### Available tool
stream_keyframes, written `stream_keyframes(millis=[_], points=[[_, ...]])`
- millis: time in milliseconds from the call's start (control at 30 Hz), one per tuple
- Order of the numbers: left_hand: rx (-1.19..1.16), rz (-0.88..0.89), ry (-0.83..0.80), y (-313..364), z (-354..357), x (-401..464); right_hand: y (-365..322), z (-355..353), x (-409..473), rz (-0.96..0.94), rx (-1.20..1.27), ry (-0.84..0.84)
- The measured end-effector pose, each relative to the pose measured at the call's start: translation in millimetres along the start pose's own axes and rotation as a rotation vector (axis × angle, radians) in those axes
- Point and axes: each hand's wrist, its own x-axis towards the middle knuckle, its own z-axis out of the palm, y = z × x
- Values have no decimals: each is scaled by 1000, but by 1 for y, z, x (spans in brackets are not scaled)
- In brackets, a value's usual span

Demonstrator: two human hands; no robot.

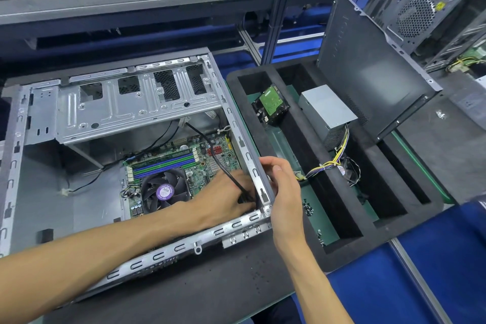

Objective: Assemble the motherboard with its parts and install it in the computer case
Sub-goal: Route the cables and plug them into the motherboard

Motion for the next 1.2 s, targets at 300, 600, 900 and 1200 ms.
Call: stream_keyframes(millis=[300,600,900,1200], points=[[-41,-23,-25,1,-2,1,2,0,0,-7,0,-1],[27,-18,6,7,-2,5,1,-1,-1,-4,12,-11],[69,-25,-7,5,-4,6,1,1,0,-17,15,-5],[79,-168,-10,-3,2,8,1,0,-1,-19,2,3]])
